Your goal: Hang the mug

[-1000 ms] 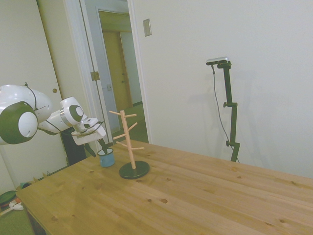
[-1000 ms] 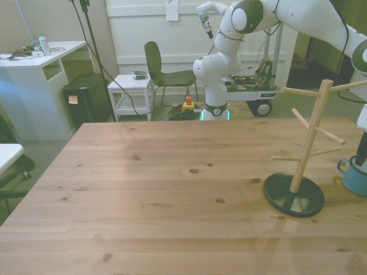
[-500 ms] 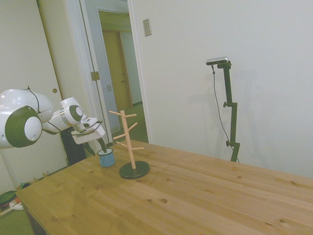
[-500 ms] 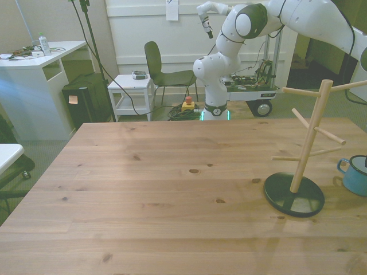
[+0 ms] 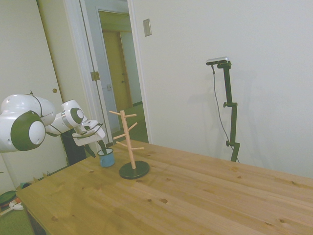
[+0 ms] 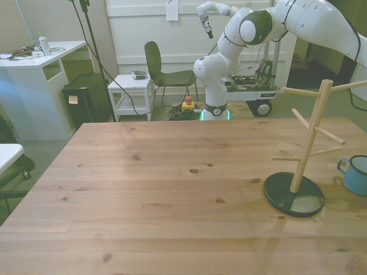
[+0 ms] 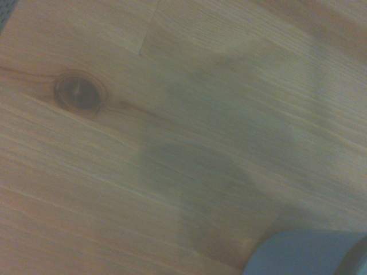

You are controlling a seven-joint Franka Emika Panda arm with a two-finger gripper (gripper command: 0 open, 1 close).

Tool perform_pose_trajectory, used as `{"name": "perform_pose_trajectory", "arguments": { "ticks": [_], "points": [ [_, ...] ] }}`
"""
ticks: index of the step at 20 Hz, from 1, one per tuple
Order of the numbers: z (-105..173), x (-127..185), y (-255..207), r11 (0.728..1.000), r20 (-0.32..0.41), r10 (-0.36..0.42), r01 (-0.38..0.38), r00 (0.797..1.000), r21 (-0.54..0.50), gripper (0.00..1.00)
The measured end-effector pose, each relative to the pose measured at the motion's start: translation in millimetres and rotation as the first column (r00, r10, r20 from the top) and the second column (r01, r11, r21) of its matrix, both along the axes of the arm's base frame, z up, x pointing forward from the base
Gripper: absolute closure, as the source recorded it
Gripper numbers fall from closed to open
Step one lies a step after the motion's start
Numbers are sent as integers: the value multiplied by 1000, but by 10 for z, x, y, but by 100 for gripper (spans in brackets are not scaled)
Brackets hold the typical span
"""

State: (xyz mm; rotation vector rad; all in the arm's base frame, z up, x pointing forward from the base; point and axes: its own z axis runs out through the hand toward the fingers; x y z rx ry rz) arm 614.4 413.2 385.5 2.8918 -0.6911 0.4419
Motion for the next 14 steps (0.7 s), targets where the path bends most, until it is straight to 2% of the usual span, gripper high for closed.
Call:
{"name": "perform_pose_trajectory", "arguments": {
  "ticks": [14],
  "points": [
    [-147,11,-92,1000,-8,-3,3,1000,-1,100]
  ]
}}
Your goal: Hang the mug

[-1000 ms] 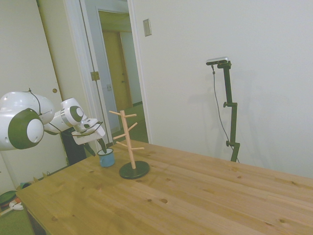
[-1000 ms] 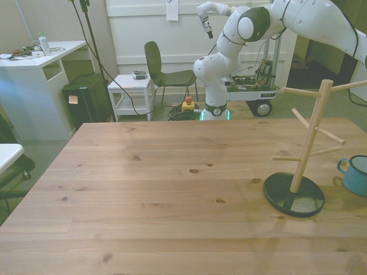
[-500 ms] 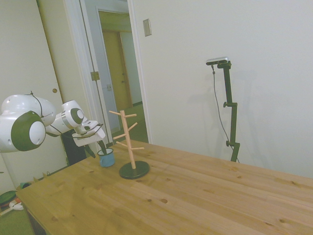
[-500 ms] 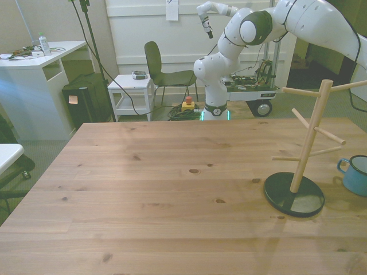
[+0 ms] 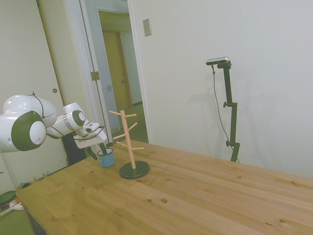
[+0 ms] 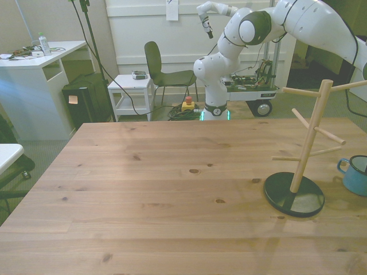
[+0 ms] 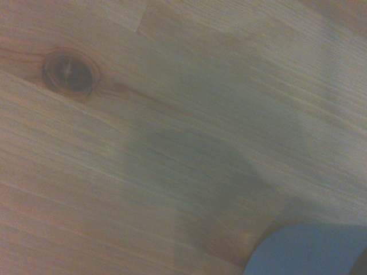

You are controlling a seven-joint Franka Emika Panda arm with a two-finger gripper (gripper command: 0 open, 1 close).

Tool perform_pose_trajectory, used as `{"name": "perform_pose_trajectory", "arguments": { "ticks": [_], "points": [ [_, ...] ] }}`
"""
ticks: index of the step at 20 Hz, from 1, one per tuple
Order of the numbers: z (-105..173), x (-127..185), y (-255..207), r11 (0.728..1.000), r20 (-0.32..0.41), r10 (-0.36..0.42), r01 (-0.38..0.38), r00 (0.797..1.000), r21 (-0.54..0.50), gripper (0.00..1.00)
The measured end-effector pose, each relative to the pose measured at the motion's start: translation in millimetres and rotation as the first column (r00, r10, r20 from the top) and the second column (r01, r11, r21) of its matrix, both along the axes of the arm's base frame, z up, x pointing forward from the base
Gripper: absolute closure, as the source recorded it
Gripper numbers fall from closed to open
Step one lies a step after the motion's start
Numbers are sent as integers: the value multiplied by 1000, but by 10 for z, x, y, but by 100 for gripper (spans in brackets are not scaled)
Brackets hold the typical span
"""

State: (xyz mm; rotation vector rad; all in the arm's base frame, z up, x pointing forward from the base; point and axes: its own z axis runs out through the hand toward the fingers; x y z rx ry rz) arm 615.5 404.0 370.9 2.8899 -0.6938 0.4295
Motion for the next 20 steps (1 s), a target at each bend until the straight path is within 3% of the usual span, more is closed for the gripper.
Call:
{"name": "perform_pose_trajectory", "arguments": {
  "ticks": [20],
  "points": [
    [40,-56,-172,1000,9,-14,14,1000,6,100]
  ]
}}
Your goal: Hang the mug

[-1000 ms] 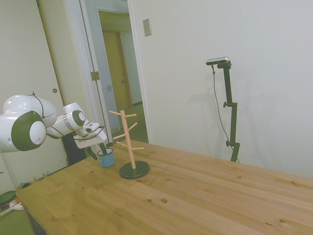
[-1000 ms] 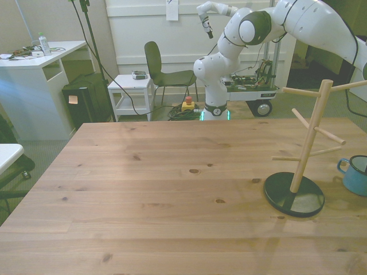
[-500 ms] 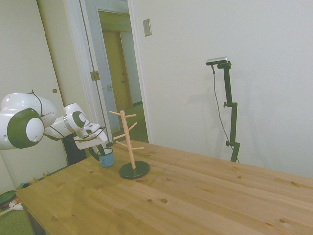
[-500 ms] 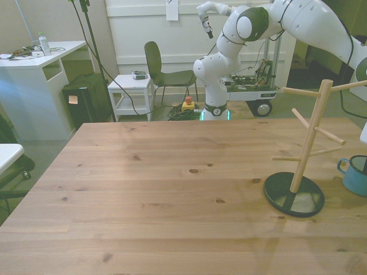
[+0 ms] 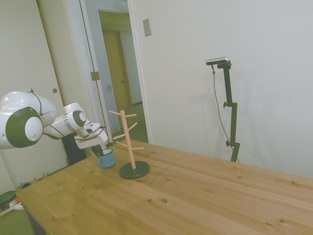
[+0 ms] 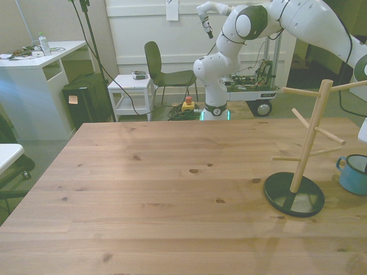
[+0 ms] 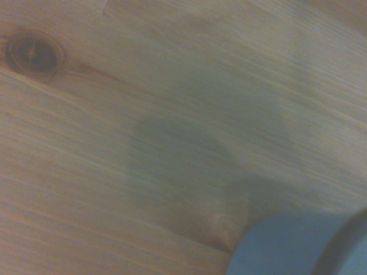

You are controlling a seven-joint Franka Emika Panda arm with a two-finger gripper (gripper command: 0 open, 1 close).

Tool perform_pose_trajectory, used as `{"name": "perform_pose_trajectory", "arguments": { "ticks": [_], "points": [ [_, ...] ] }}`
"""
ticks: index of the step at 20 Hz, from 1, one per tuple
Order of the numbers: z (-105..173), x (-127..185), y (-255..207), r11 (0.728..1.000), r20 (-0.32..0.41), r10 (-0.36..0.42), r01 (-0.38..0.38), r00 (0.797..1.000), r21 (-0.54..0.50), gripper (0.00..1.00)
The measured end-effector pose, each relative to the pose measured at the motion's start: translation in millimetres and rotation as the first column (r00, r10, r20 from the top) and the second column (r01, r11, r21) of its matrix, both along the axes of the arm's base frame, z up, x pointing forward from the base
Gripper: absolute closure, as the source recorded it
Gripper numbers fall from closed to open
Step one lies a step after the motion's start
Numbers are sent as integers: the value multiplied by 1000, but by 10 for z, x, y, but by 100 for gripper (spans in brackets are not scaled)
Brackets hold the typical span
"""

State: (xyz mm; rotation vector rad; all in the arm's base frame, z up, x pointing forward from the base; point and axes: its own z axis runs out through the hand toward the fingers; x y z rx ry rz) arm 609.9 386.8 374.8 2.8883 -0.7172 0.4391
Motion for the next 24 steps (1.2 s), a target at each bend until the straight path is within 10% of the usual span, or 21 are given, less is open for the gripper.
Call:
{"name": "perform_pose_trajectory", "arguments": {
  "ticks": [24],
  "points": [
    [886,-176,-41,999,79,-3,0,997,40,100]
  ]
}}
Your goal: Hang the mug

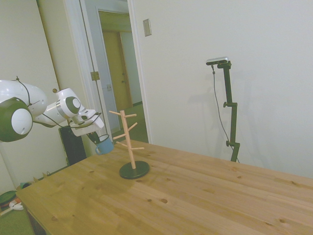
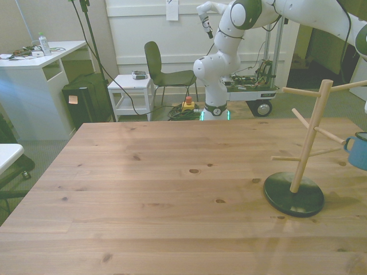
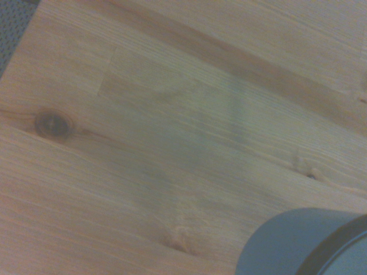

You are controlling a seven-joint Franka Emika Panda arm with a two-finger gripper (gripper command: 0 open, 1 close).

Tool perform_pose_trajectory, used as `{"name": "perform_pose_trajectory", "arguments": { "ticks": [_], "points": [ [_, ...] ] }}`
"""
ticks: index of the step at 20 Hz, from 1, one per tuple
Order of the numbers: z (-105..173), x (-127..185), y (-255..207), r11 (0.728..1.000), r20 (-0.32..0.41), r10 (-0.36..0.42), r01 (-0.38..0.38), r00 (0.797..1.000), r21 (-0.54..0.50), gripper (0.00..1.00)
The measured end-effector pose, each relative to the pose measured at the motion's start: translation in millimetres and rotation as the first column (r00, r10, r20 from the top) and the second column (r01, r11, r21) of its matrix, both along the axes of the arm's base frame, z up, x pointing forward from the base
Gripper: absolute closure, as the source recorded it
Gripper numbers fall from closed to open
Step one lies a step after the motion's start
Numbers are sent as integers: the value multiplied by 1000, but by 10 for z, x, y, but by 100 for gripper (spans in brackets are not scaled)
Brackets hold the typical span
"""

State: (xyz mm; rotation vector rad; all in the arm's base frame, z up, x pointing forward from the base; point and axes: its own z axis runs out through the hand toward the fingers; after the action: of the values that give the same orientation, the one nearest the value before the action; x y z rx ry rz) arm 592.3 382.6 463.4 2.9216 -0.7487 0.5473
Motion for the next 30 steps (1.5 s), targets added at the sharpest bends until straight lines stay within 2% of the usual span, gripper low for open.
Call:
{"name": "perform_pose_trajectory", "arguments": {
  "ticks": [9,18,21,30],
  "points": [
    [942,-120,-33,999,69,-11,8,998,37,100],
    [1619,-112,-245,997,99,-30,22,995,80,100],
    [1786,-94,-339,996,107,-38,29,993,85,100],
    [2006,15,-583,993,111,-58,46,992,108,100]
  ]
}}
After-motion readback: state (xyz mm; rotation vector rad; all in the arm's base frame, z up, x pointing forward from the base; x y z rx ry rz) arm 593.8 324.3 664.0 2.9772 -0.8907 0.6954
